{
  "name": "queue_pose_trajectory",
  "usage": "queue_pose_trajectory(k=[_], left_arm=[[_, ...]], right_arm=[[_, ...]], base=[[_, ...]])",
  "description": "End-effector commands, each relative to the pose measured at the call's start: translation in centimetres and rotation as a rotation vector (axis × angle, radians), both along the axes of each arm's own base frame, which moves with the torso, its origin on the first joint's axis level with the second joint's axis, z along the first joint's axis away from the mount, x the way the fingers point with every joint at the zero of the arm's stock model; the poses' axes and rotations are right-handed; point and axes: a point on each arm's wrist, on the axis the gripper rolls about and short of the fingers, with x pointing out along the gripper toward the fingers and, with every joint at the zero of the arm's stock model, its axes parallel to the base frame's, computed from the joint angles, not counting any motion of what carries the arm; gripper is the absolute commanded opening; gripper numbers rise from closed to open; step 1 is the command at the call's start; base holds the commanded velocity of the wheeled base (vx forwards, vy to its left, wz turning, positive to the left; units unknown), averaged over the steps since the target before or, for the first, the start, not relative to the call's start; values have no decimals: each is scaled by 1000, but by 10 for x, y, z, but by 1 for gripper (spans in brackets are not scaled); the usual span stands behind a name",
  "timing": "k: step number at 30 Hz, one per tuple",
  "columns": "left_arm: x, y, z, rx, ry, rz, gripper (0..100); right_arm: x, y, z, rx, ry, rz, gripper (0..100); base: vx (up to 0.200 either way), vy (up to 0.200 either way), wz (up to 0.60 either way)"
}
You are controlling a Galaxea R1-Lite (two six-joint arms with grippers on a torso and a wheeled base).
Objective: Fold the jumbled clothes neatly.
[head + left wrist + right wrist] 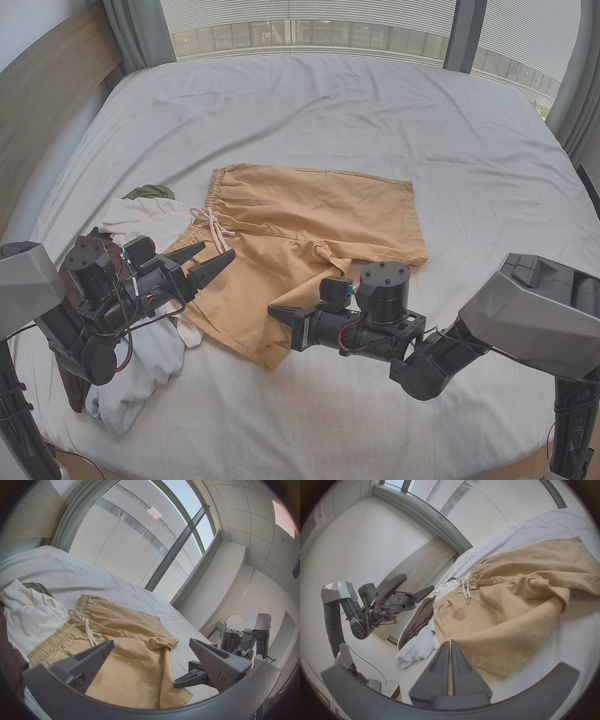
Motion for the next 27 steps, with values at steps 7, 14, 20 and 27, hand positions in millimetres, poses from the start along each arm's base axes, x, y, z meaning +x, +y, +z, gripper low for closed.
queue_pose_trajectory(k=[7,14,20,27], left_arm=[[0,0,0,-1,-1,1,100],[0,-1,0,-1,1,0,100],[0,-1,-1,1,3,-2,100],[1,0,0,-1,1,0,100]], right_arm=[[22,25,-17,11,-4,7,0],[26,28,-24,10,-1,4,0],[30,28,-21,22,-19,-11,100],[19,13,5,57,-62,-76,100]], base=[[0,0,0],[0,0,0],[0,0,0],[0,0,0]])
